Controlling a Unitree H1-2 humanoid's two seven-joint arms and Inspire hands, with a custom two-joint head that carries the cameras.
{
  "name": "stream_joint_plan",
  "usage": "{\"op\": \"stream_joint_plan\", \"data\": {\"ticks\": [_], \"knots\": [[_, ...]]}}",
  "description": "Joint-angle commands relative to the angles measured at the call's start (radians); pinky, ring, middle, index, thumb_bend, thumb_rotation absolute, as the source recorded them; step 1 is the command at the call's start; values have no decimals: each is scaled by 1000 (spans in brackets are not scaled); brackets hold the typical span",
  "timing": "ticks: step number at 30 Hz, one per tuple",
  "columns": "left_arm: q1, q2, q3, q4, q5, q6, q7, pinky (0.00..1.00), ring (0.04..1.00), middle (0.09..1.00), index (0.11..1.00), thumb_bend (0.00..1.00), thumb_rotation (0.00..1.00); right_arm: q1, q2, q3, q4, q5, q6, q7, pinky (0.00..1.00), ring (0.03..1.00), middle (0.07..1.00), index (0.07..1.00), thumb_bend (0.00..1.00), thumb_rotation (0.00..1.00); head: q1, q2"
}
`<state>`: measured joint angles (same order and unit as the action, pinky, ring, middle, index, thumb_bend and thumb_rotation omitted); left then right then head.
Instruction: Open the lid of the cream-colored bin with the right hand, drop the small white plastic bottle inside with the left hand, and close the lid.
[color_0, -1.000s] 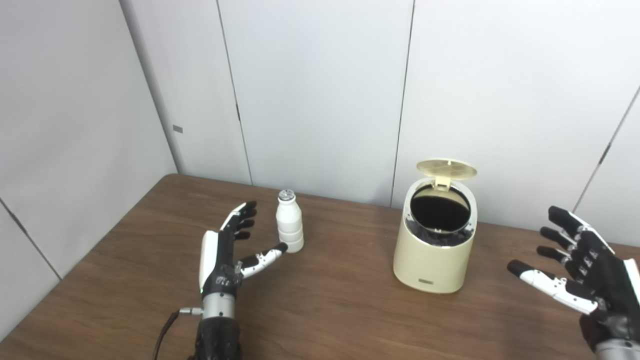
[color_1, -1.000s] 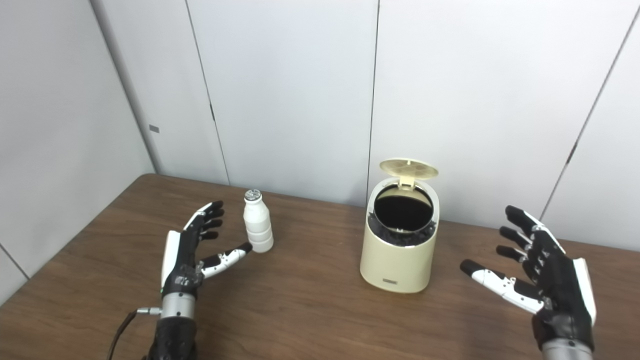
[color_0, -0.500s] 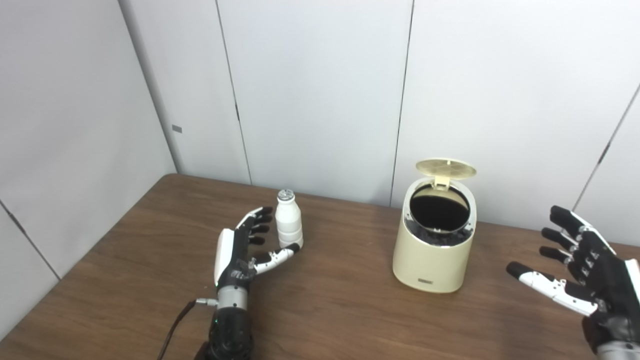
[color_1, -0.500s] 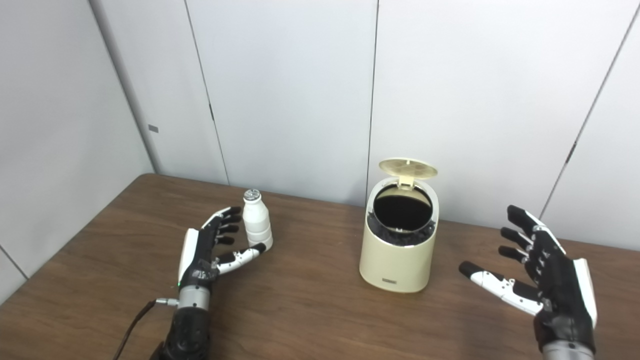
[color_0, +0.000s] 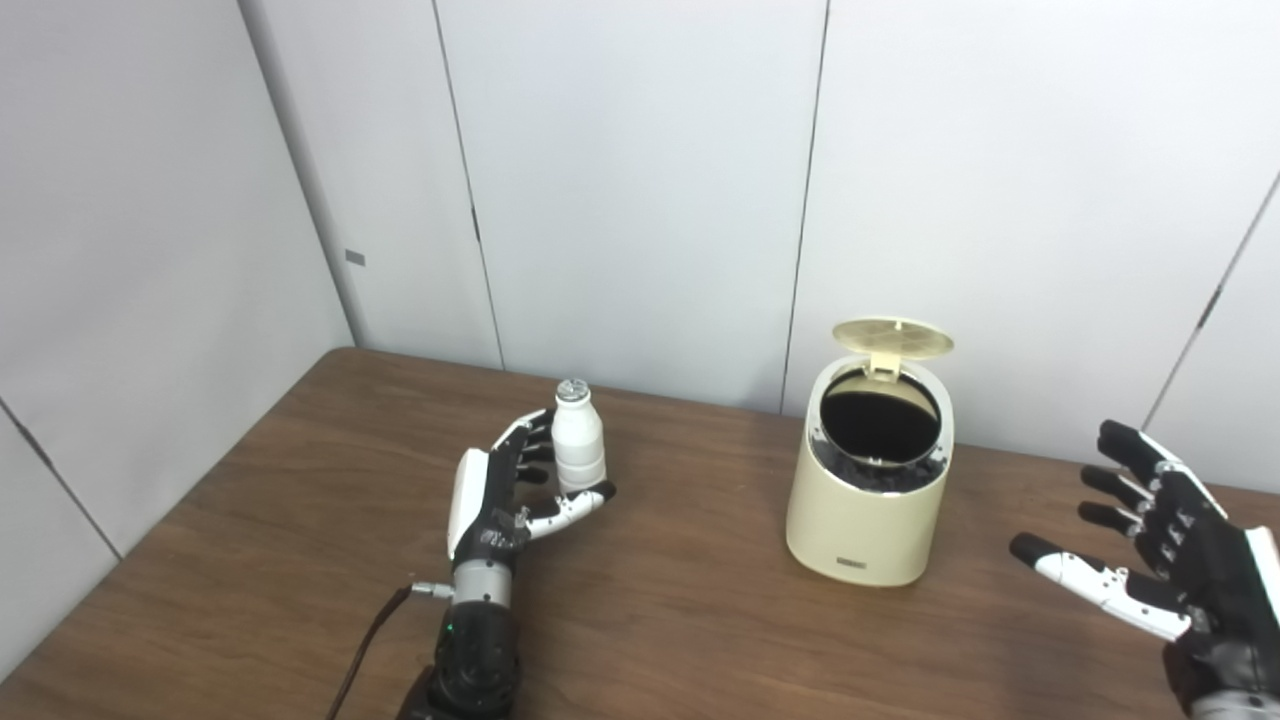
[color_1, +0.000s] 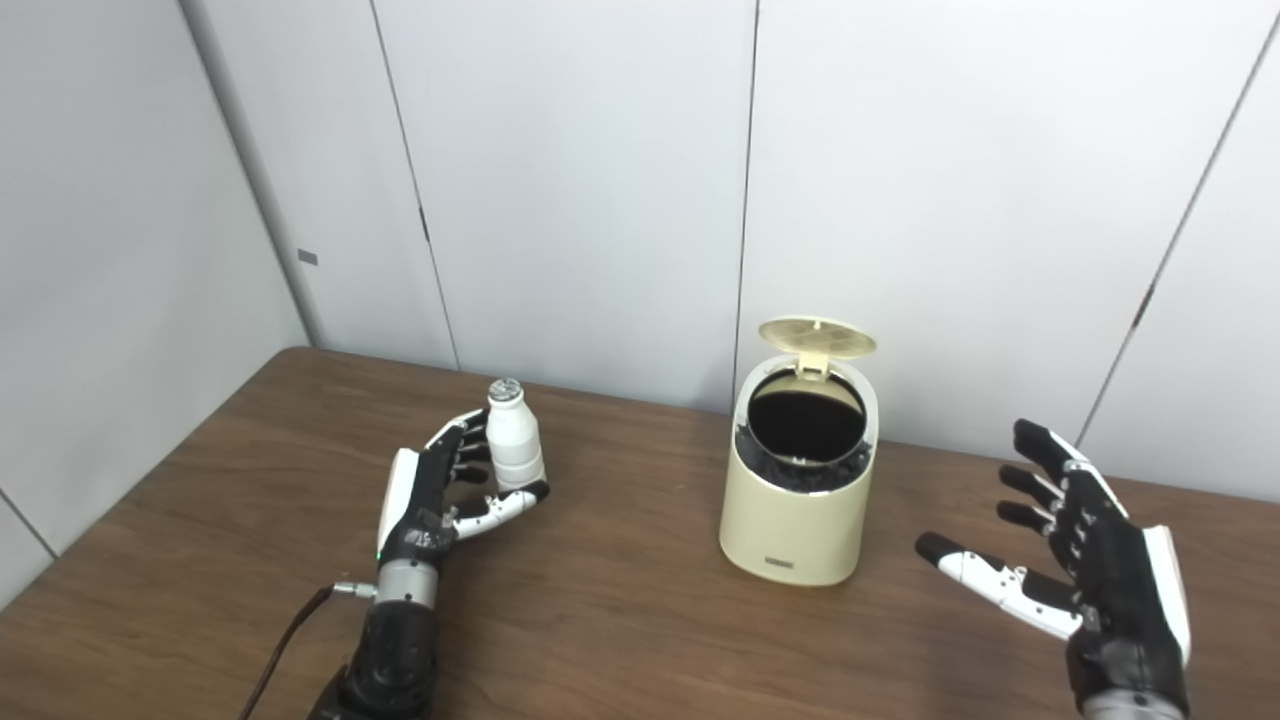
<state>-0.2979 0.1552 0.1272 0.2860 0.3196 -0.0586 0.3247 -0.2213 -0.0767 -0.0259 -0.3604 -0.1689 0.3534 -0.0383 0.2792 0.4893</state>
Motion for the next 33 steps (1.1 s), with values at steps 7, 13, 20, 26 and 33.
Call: {"op": "stream_joint_plan", "data": {"ticks": [7, 13, 20, 26, 33], "knots": [[-81, 25, -13, 32, 6, -48, 36, 623, 709, 755, 786, 786, 108, -14, -3, 4, -45, -8, -22, 1, 684, 792, 858, 834, 650, 9, -10, 7], [-123, 12, 3, 105, 14, -102, 126, 424, 467, 514, 573, 564, 4, -10, -6, 8, -48, -15, -30, 1, 668, 785, 849, 831, 661, 17, -14, 11], [-156, 28, -17, 178, 33, -174, 180, 363, 433, 466, 508, 504, 0, -7, 1, 11, -50, -16, -13, 2, 681, 786, 849, 834, 673, 41, -14, 11], [-157, 42, -31, 189, 37, -199, 180, 364, 429, 466, 509, 504, 0, -8, -1, 9, -28, -9, -33, 2, 701, 793, 857, 846, 674, 44, -11, 8], [-139, 79, -60, 149, 5, -267, 93, 346, 407, 468, 529, 501, 0, -3, -1, 20, 17, -11, -81, -3, 726, 807, 860, 851, 691, 68, -66, -7]]}}
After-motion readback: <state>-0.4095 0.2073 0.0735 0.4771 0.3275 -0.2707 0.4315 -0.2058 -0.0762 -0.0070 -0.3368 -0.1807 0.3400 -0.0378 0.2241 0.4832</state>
